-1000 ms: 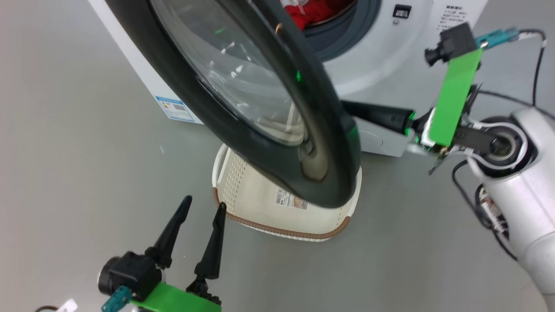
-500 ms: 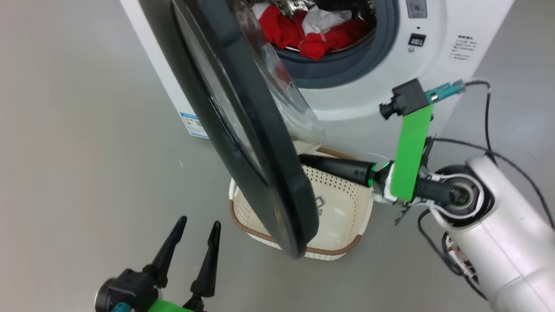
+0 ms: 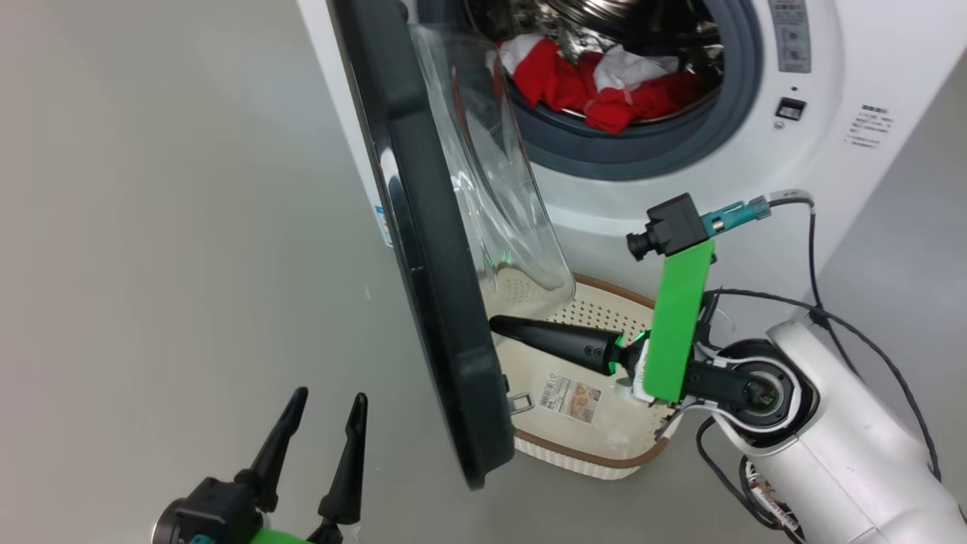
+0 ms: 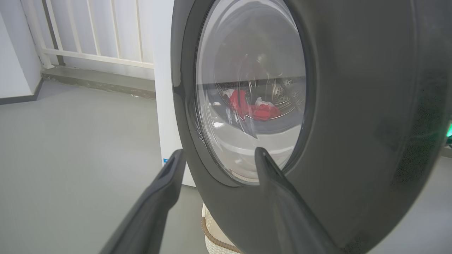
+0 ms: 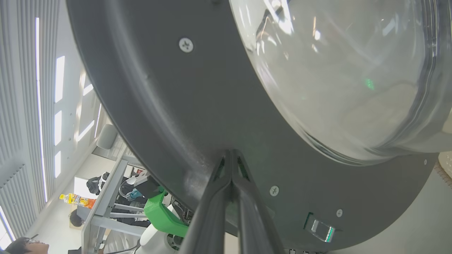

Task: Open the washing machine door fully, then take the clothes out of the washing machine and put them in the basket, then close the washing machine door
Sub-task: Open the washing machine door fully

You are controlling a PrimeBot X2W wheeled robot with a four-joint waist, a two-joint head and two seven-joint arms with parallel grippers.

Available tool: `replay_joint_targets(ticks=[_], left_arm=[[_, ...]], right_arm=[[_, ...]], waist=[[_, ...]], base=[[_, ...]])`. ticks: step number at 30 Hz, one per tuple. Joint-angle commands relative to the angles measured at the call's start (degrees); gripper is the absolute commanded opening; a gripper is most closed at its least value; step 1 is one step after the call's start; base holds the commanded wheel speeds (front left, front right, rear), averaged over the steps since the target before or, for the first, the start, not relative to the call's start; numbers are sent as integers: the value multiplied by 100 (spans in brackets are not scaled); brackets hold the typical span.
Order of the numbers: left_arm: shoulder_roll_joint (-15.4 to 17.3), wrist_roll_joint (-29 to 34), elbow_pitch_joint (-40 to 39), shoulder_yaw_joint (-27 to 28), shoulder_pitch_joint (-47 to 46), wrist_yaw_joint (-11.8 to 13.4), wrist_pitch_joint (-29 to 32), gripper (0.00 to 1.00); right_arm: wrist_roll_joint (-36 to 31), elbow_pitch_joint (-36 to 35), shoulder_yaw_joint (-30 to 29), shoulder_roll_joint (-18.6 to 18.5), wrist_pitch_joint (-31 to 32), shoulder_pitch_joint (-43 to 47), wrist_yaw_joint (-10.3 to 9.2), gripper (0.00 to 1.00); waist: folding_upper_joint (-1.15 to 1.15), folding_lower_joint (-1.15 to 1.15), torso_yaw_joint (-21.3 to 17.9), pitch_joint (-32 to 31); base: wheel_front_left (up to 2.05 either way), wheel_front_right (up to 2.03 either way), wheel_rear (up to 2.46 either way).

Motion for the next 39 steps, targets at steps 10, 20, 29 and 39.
replay_joint_targets(ticks=[10, 20, 29, 39], left_arm=[[53, 50, -96, 249, 2, 73, -51, 100], [53, 35, -94, 276, -38, 101, -51, 100], [53, 59, -58, 345, -53, 88, -51, 100], [53, 97, 15, 480, -76, 46, -51, 100]], right_arm=[[-196, -206, 335, 264, -332, 31, 44, 0], [-201, -65, 623, 325, -597, -113, 44, 0], [-186, -14, 688, 180, -902, -41, 44, 100], [-226, 51, 650, -157, -1436, 340, 44, 100]], waist=[[0, 0, 387, -112], [0, 0, 488, -84], [0, 0, 357, -122], [0, 0, 157, -192]], base=[[0, 0, 0], [0, 0, 0], [0, 0, 0], [0, 0, 0]])
